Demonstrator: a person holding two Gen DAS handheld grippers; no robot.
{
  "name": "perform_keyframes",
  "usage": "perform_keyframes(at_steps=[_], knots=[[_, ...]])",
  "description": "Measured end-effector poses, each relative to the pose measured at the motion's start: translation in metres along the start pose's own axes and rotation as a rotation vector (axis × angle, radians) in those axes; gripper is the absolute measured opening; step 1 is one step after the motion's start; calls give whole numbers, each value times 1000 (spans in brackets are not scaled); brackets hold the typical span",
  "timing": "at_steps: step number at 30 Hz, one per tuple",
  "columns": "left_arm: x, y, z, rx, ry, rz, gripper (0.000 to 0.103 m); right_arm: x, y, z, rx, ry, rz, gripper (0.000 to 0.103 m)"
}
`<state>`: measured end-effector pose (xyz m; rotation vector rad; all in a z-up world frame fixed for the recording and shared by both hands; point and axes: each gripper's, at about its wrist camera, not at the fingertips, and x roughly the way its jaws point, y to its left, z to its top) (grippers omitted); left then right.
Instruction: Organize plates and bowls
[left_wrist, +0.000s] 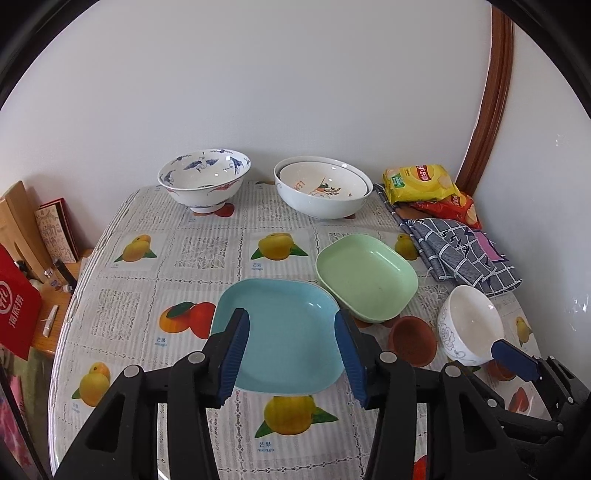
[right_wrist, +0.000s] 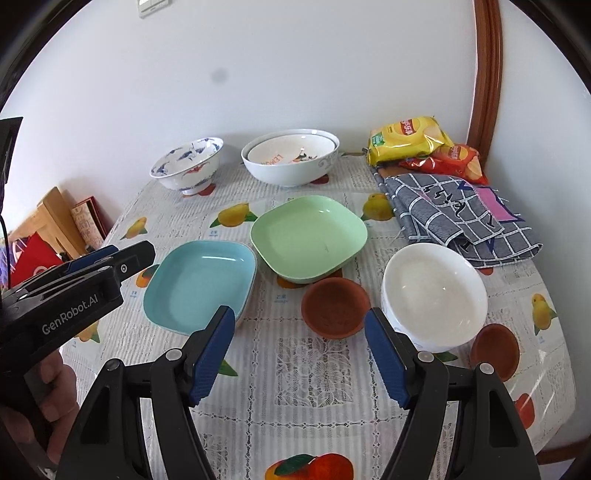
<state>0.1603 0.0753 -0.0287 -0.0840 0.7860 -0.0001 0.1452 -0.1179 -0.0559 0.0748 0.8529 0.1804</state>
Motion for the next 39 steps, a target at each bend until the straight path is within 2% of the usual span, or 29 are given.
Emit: perform_keyframes(at_steps=[2, 6, 11, 19, 23, 30, 35, 39], knots=[[-7, -3, 2, -7, -32, 1, 46, -7, -5, 1, 10, -19, -5, 72], [-17, -9, 6, -45, -86, -44, 46, -19, -13, 3, 8, -64, -40, 72], [-22, -26, 9, -29, -116, -54, 46, -29, -20, 7, -24, -57, -60, 72], [-15, -47, 15, -24, -86, -133, 50, -39, -32, 10, -30, -62, -56, 72], [-8, -50, 19, -37, -86, -138, 51, -38, -38, 13, -18, -52, -29, 72], [4, -54, 30, -41, -112, -118, 51, -28, -44, 22, -16, -52, -38, 72], [14, -49, 36, -92, -124, -184, 51, -18, -44, 28, -16, -55, -34, 72], [25, -50, 38, -85, -111, -172, 51, -9, -46, 33, -4, -50, -34, 72]])
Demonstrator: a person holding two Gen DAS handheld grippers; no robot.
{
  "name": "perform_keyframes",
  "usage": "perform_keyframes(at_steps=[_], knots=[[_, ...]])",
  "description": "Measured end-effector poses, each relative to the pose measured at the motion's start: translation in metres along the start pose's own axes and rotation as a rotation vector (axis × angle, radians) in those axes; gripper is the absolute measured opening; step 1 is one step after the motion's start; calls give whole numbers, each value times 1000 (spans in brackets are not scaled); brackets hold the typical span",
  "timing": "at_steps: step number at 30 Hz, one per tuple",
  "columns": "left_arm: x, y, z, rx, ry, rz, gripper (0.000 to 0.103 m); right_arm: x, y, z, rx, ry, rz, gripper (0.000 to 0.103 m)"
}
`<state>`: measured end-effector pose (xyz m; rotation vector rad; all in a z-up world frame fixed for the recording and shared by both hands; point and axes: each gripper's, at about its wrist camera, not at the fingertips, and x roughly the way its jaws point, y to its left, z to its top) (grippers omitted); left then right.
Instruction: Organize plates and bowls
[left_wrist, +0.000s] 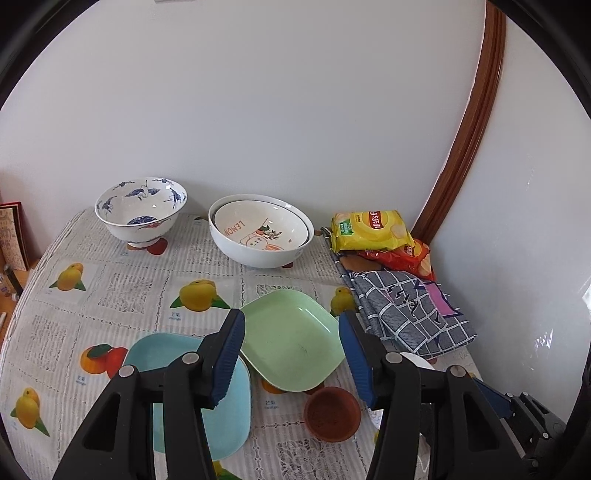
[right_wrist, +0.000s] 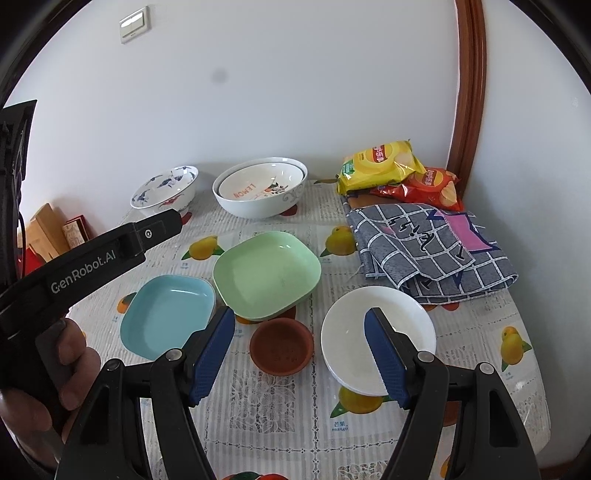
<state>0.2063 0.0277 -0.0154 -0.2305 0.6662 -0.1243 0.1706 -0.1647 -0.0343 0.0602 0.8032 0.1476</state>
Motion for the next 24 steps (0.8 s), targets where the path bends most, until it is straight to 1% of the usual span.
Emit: perform_keyframes(at_steps=[3, 10, 24], knots=[[9, 2, 1, 7, 12, 20, 51, 7, -4, 2, 13, 2, 3, 72], [33, 10, 7, -3, 48, 28, 51, 30, -14, 11, 33, 19, 0, 72], [95, 23, 15, -1, 147, 67, 51, 88, -24, 32, 21, 61, -24, 71]])
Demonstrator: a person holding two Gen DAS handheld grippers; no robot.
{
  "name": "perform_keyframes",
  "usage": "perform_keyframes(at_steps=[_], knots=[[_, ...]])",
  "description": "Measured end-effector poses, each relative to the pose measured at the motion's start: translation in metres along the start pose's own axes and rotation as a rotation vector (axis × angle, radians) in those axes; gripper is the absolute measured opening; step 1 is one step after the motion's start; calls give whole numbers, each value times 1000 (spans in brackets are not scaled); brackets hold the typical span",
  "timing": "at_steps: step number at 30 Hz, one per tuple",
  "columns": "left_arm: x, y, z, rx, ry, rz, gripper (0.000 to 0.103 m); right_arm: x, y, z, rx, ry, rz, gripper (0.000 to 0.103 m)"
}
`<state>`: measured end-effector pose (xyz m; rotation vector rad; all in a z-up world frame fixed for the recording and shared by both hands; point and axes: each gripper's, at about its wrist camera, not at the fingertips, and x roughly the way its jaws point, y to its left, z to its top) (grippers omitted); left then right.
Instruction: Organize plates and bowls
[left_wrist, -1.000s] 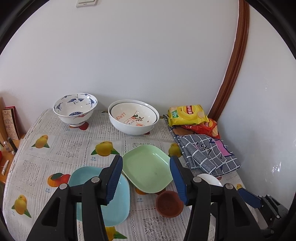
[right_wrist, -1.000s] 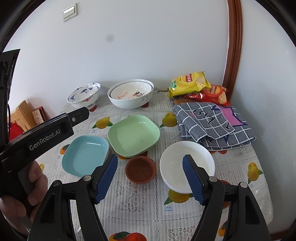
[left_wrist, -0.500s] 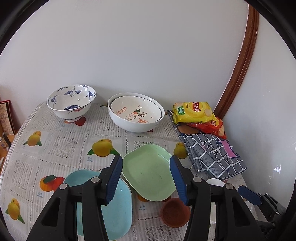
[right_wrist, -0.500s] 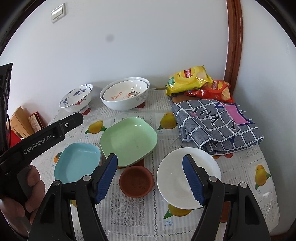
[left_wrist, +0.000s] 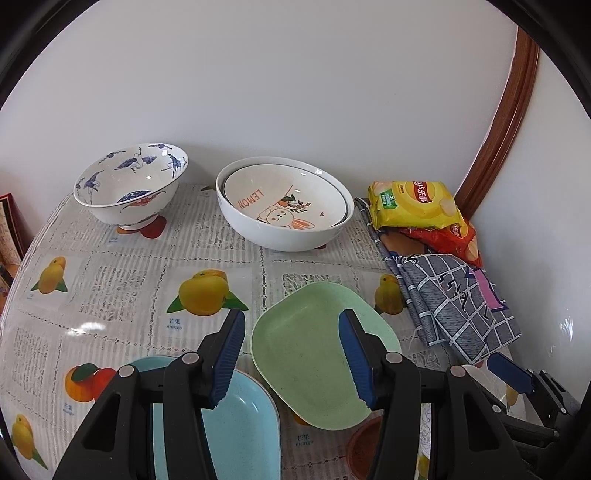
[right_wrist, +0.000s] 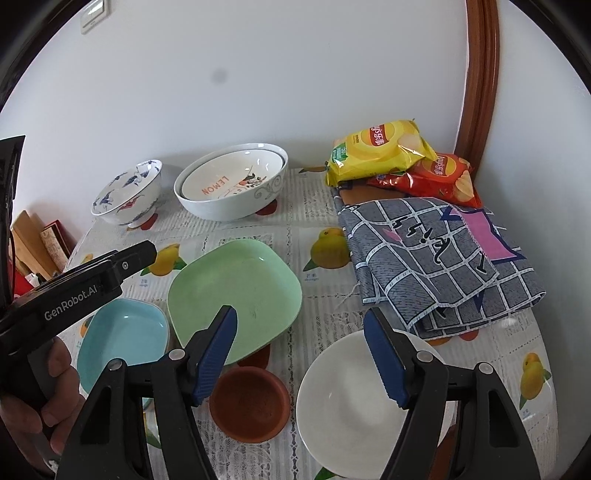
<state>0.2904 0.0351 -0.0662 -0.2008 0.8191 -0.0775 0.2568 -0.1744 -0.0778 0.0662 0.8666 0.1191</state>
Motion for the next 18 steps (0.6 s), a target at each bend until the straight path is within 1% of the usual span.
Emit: perform_keyframes(at_steps=[4, 6, 10, 12, 14, 18], knots=[[16, 1, 5, 12, 25, 17, 51, 18, -3, 4, 4, 23, 1, 69], [24, 1, 6, 12, 38, 22, 51, 26, -4, 6, 8, 35, 2, 66], [41, 3, 9, 11, 72, 29, 50, 40, -1, 9, 4, 54, 3, 63], [47, 3, 9, 18, 78, 28, 50, 49, 0, 11, 1, 64, -11, 57], [53, 3, 10, 18, 85, 32, 50, 56, 1, 14, 7, 77, -19, 55], [65, 3, 10, 15, 108, 32, 50, 71, 5, 15, -18, 99, -23, 55]])
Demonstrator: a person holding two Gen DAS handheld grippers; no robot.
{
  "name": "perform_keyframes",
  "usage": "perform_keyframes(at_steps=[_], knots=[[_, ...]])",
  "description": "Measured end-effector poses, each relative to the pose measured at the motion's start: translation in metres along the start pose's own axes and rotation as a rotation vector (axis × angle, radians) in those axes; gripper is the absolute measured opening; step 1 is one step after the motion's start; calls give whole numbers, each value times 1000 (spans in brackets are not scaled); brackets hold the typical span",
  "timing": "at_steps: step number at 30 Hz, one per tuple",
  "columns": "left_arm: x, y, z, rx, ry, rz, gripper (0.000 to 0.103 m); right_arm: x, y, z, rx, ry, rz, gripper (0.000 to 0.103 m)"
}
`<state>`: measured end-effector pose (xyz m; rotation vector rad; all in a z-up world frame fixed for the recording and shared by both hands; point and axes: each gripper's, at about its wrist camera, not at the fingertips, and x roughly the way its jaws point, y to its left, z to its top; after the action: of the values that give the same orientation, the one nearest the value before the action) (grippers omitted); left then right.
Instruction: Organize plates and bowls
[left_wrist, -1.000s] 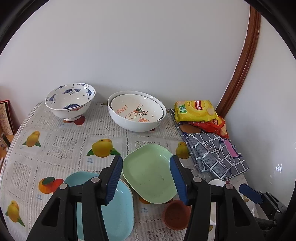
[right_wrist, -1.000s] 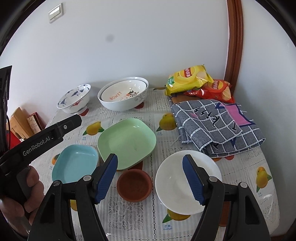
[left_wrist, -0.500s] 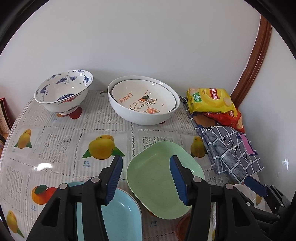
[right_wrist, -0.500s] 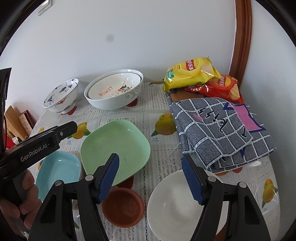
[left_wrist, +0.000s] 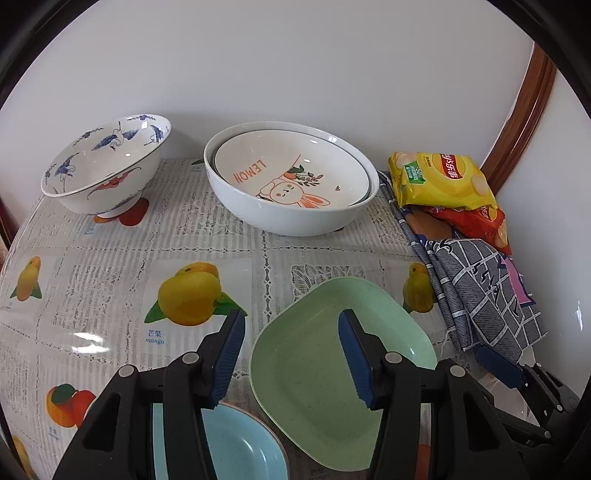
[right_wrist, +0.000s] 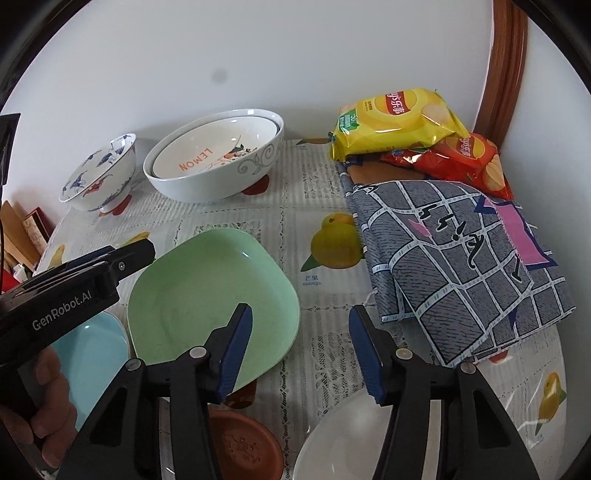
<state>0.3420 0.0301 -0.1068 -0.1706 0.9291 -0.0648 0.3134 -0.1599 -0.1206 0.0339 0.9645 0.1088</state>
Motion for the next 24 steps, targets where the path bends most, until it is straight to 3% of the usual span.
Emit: perform_keyframes(at_steps=[16, 19, 24], knots=[[34, 5, 0, 5, 77, 28, 50, 29, 5, 9, 5, 56, -10, 54], [39, 5, 0, 9, 86, 24, 50, 34, 6, 11, 14, 70, -18, 50], [44, 2, -1, 31, 101, 21, 45, 46, 7, 10, 22, 126, -26, 33]])
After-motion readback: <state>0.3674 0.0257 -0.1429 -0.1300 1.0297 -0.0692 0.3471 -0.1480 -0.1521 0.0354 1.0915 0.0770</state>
